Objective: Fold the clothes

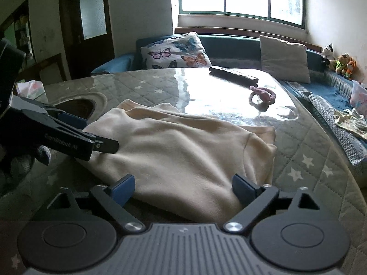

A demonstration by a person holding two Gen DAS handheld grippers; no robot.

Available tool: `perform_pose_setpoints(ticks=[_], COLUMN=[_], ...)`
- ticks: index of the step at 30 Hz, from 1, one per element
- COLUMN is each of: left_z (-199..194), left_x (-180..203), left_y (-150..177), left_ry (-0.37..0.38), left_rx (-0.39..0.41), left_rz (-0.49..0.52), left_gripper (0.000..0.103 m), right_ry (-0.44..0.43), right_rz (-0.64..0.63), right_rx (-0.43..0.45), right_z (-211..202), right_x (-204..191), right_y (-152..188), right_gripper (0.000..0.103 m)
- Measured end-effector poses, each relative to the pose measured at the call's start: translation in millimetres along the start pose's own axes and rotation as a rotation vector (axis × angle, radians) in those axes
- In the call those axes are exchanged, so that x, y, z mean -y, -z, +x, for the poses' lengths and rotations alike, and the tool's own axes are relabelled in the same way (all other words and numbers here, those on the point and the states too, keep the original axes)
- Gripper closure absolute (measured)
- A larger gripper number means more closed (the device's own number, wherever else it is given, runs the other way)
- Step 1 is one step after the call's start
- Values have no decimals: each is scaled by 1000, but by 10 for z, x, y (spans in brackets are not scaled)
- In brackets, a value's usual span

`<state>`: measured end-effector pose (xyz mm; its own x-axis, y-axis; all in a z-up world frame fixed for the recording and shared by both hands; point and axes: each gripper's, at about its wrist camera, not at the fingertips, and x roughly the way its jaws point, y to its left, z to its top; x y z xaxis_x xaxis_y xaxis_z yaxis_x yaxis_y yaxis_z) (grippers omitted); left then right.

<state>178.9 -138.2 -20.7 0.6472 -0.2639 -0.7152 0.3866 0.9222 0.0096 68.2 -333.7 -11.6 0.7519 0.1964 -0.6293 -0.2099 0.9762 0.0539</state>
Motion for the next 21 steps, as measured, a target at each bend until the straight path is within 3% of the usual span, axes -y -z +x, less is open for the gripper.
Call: perform_pose_setpoints(ticks=[5, 10, 14, 21], left_z=[13, 30, 43, 52], left_x=[-12, -36, -55, -56], left_y=[-1, 6, 13, 21], left_ry=[0, 3, 5, 7], left_rx=[-1, -3, -4, -4], left_rz=[-7, -15, -19, -23], left_gripper=[4, 2, 0, 0], right_ry=[-2, 23, 39, 152], right_rz=[-5, 9, 37, 90], right_rx=[25, -23, -3, 5], right_z=[-29, 115, 44, 60], right_x=[25, 152, 244, 493], right_y=[-95, -47, -51, -71], right_gripper=[4, 4, 4, 4])
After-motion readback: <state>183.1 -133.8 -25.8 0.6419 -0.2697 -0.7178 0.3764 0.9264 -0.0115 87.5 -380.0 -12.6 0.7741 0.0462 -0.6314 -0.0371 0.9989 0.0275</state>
